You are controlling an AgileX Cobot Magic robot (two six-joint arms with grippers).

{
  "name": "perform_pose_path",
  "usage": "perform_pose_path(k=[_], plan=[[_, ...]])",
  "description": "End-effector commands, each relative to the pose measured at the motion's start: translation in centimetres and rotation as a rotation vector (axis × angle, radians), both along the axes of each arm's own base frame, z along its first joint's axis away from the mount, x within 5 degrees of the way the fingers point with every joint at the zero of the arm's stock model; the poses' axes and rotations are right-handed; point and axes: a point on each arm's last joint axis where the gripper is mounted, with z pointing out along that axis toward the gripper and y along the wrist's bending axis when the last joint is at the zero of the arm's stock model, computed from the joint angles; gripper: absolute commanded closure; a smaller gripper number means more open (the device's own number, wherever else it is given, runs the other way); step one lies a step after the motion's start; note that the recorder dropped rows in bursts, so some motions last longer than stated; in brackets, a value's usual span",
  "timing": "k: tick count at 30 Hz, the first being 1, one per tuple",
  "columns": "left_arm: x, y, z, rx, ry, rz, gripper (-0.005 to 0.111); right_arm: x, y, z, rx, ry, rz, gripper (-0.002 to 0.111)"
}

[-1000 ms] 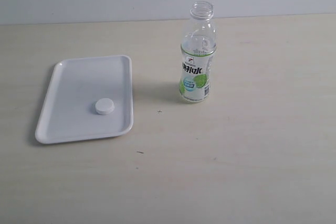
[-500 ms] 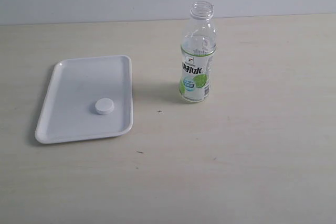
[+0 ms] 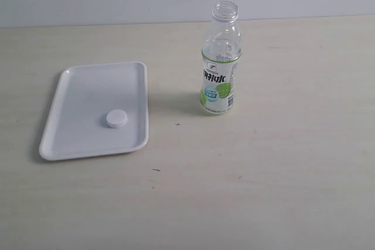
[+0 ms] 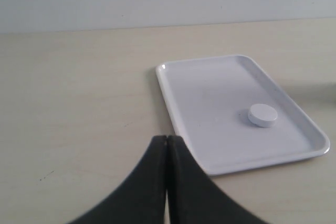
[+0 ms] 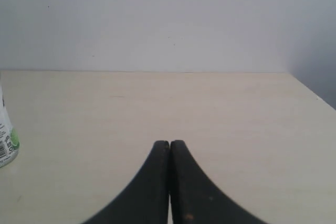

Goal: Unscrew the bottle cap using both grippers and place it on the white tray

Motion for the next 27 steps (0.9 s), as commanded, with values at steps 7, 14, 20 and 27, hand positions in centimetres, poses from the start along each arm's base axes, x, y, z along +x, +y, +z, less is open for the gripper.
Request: perform_pose_path(k=[7, 14, 20, 27], plan=[[-0.02, 0.01, -0.02, -0.002, -0.009, 0.003, 0.107, -0.09, -0.03, -0.40, 0.055, 0.017, -0.018, 0.108], [-0.02, 0.01, -0.02, -0.002, -0.009, 0.003, 0.107, -0.09, -0.04, -0.40, 0.047, 0.018, -0.017, 0.108], [-0.02, 0.01, -0.02, -0.002, -0.009, 0.003, 0.107, -0.09, -0.04, -0.40, 0.047, 0.018, -0.017, 0.108], [-0.02, 0.01, -0.02, -0.002, -0.009, 0.003, 0.107, -0.08, -0.02, -0.40, 0.055, 0.017, -0.016, 0.108]])
